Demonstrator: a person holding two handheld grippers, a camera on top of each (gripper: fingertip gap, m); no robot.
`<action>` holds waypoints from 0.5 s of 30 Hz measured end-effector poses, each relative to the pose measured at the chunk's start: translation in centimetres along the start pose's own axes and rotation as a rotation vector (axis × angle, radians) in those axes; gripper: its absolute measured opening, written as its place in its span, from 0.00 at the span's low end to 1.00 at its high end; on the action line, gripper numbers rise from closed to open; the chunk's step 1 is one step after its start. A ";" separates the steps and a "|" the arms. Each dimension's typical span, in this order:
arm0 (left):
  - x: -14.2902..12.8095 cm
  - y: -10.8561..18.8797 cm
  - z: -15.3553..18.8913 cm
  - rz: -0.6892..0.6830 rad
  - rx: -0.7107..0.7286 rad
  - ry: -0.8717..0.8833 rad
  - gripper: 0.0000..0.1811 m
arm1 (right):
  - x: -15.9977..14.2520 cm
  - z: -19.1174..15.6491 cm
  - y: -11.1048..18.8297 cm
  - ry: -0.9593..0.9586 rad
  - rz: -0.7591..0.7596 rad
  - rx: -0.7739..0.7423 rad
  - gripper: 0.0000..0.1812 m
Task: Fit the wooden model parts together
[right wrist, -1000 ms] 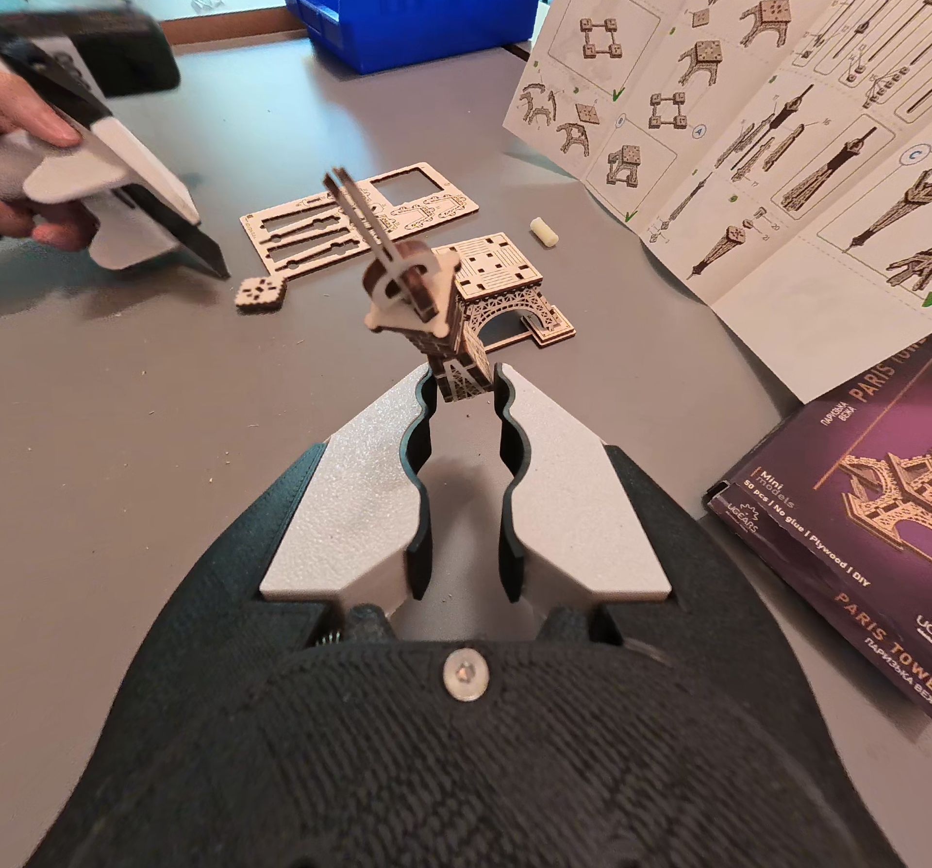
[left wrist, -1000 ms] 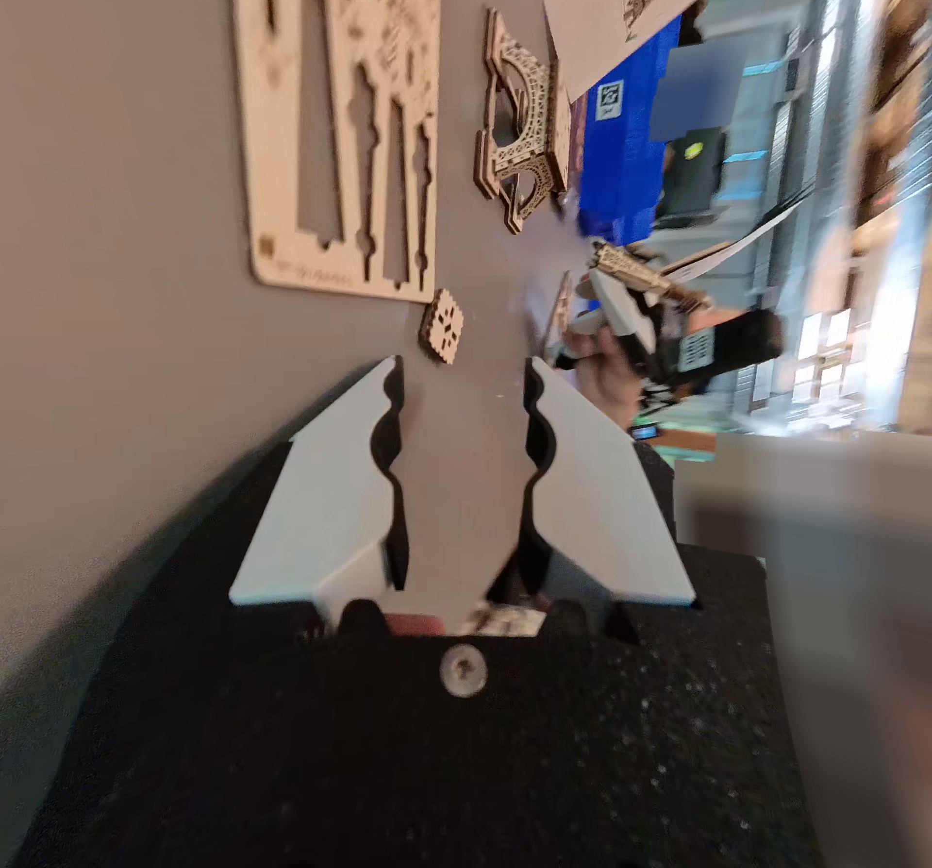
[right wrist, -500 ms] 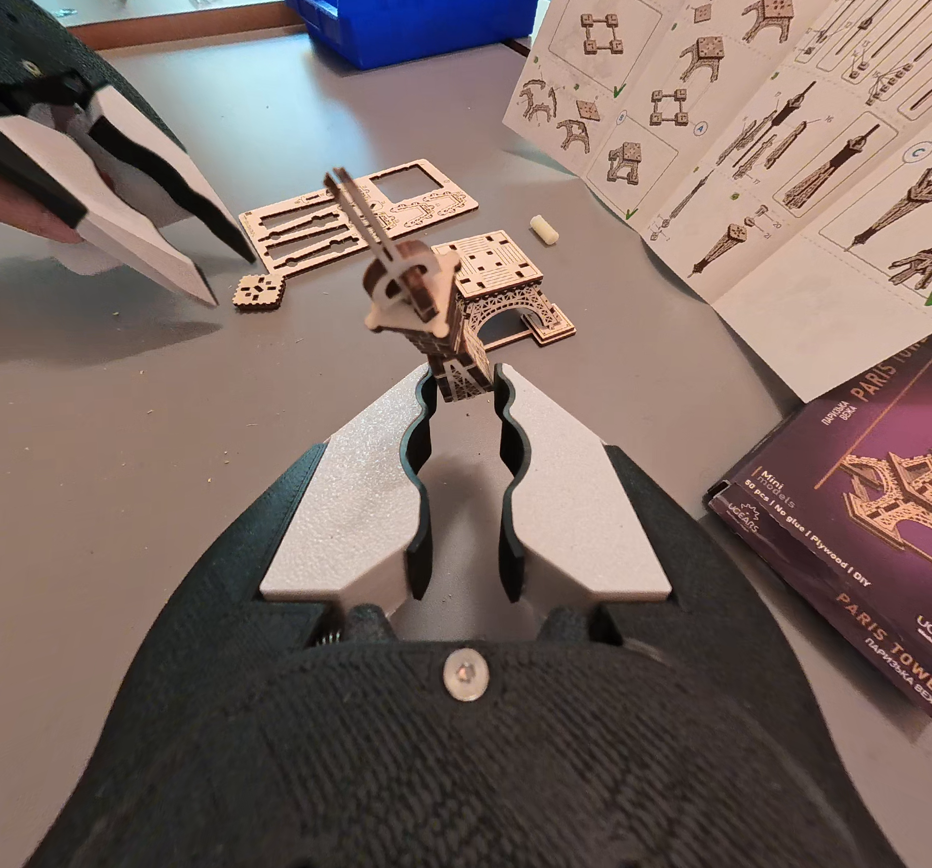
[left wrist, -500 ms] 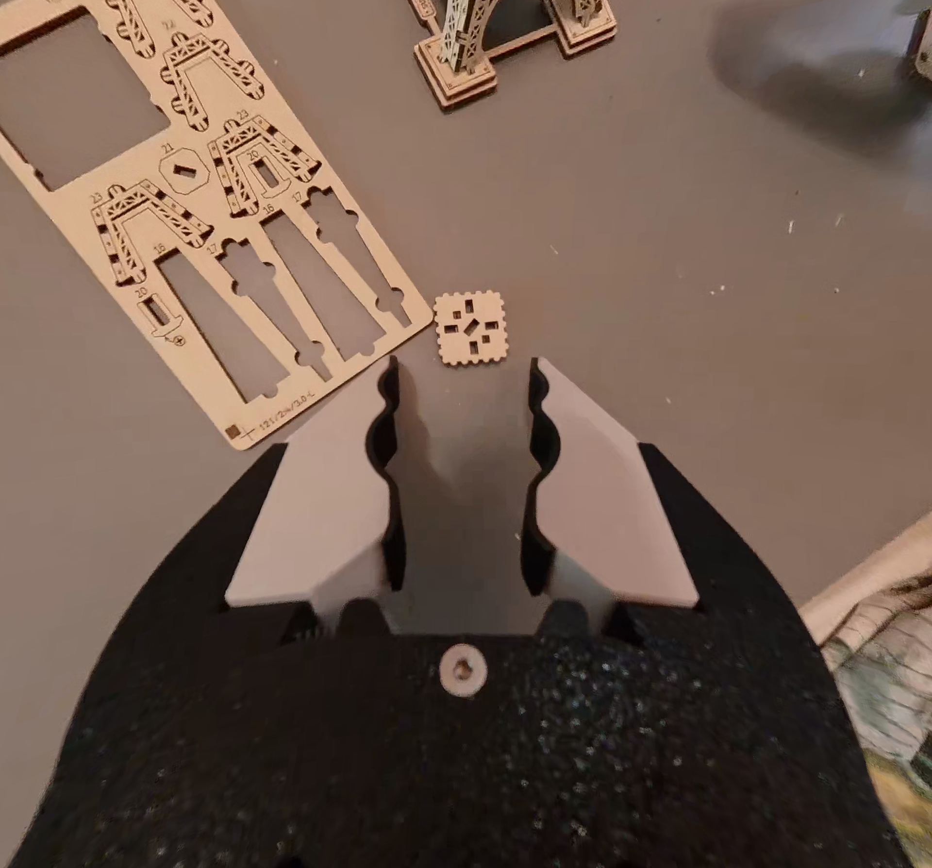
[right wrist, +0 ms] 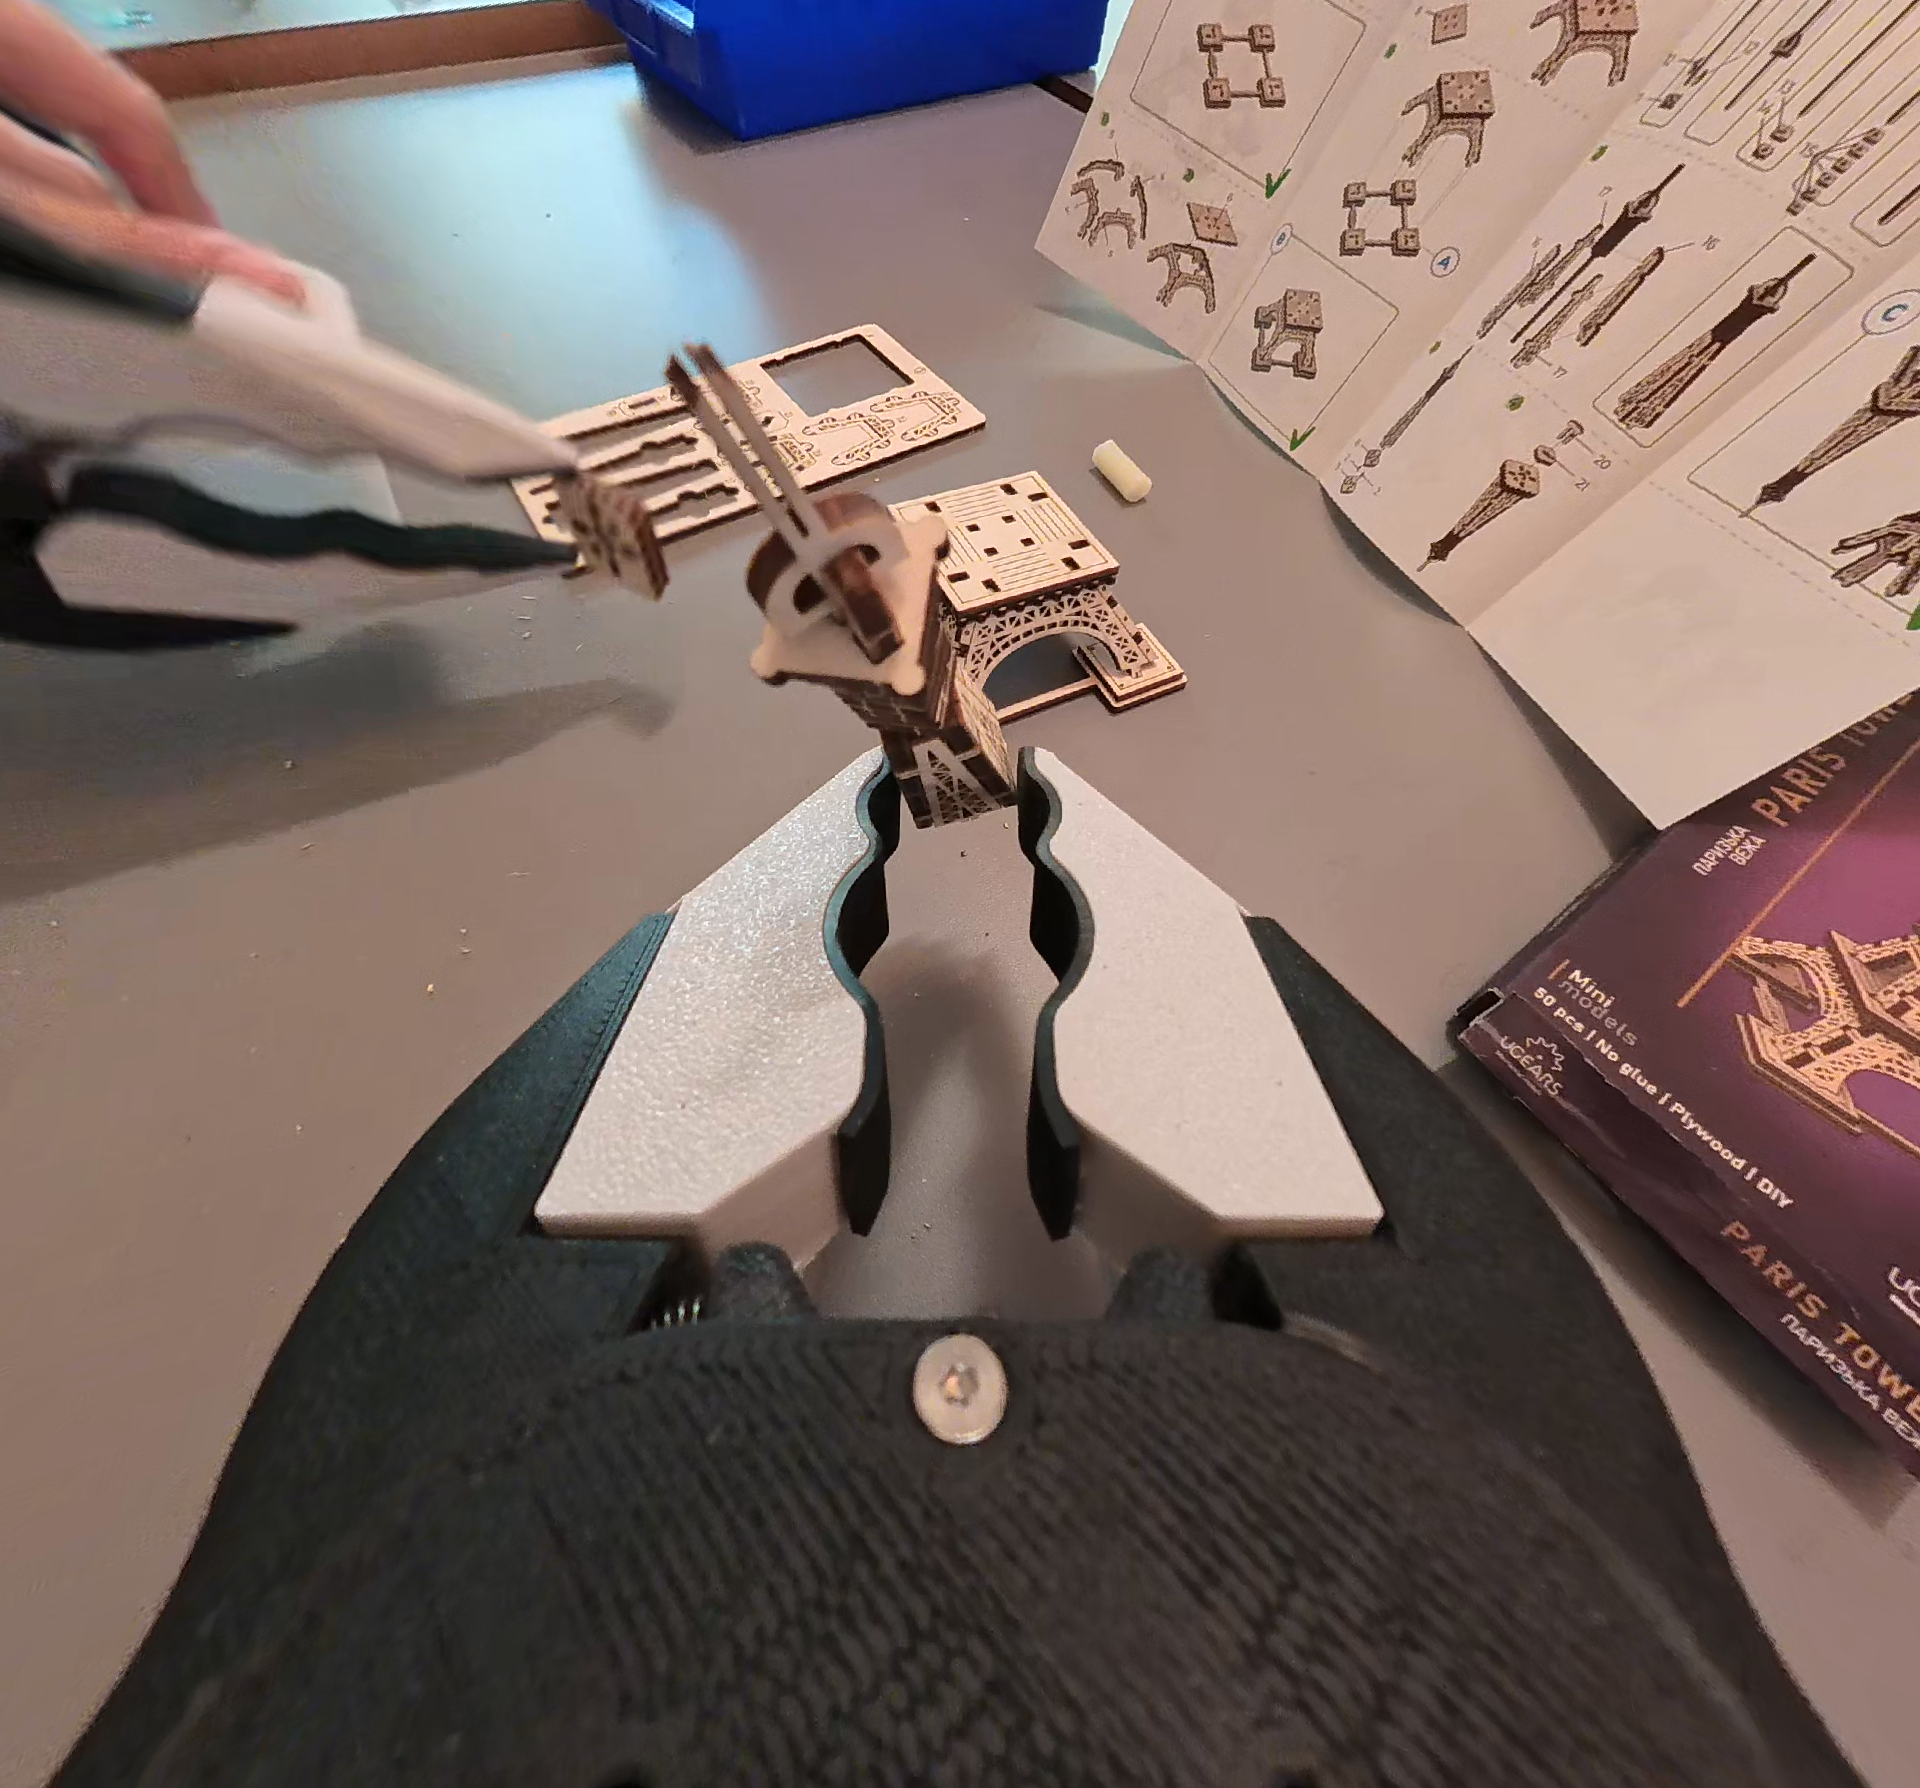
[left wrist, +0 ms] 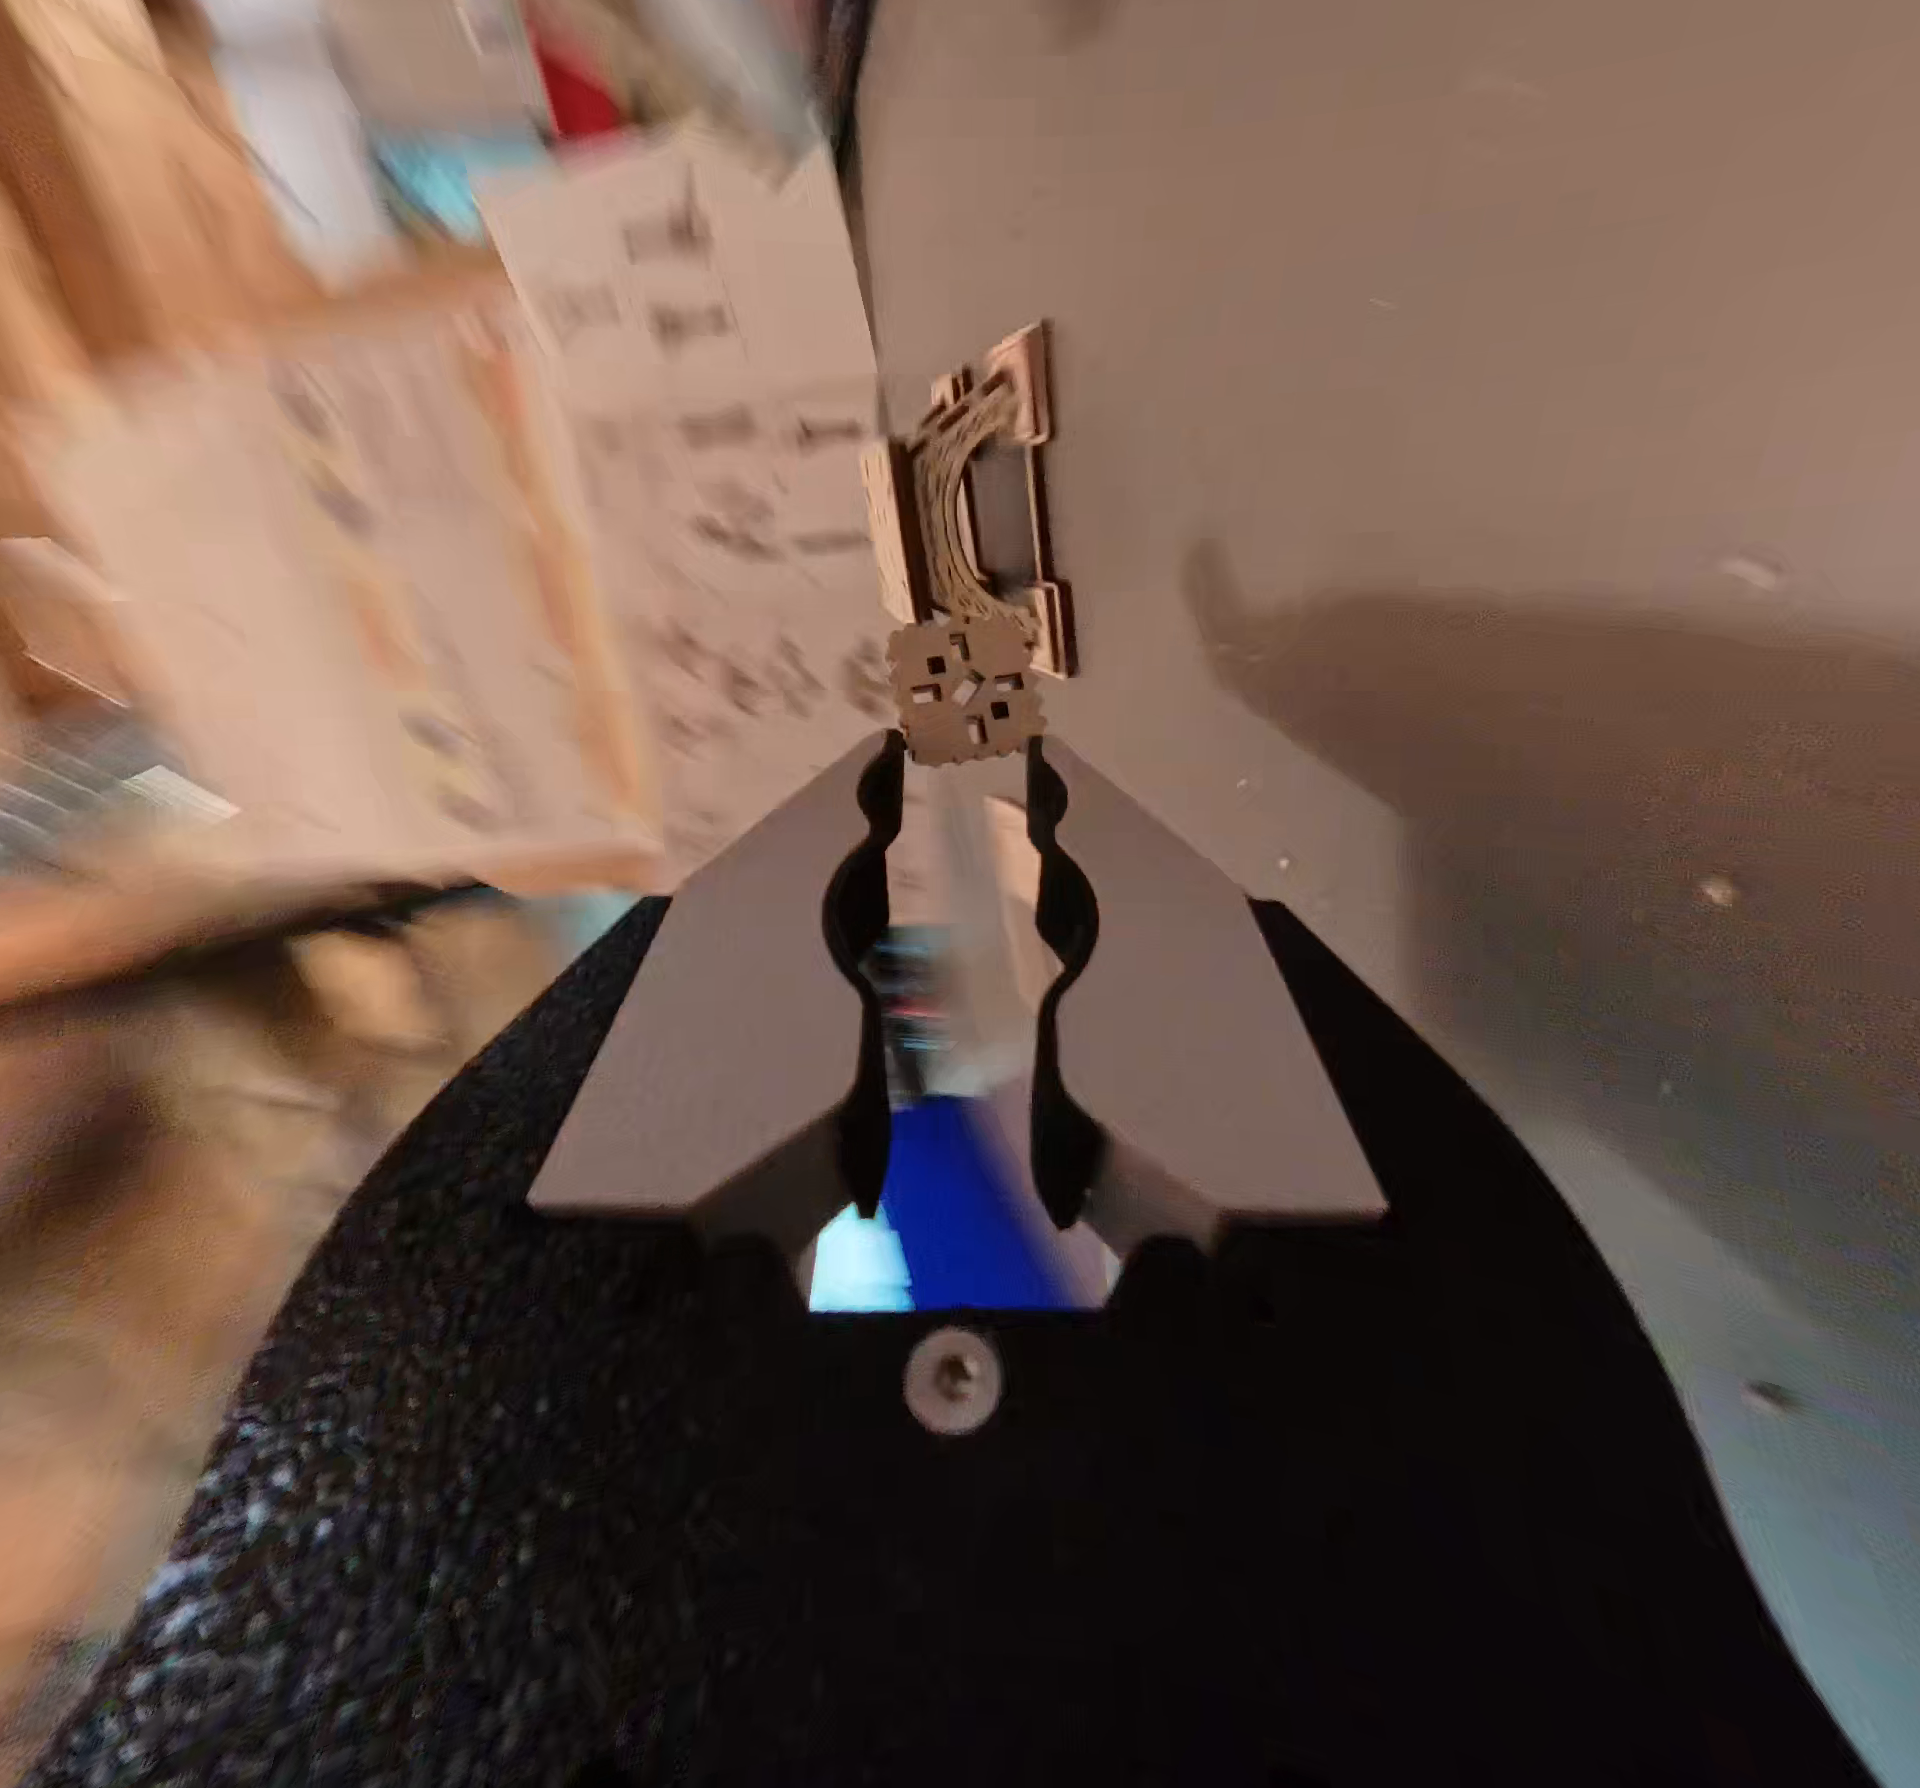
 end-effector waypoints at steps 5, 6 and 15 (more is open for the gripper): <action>3.3 0.6 2.4 0.160 0.111 -0.527 0.03 | 0.0 0.0 0.0 0.001 0.003 -0.003 0.11; 3.0 0.6 3.1 0.170 0.134 -0.566 0.03 | 0.0 0.0 0.0 0.000 0.003 -0.003 0.11; 2.8 1.7 3.3 0.348 -0.155 -0.171 0.23 | 0.1 0.1 0.1 -0.005 0.011 0.000 0.11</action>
Point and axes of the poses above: each gripper's, where its closed fingertips meet, y back along the fingers, x out of its top, z = x × y across the jaws, the point moved 2 cm from there along y, back along the fingers, and after that the axes turned 6 degrees about -y, right-handed, at the moved point
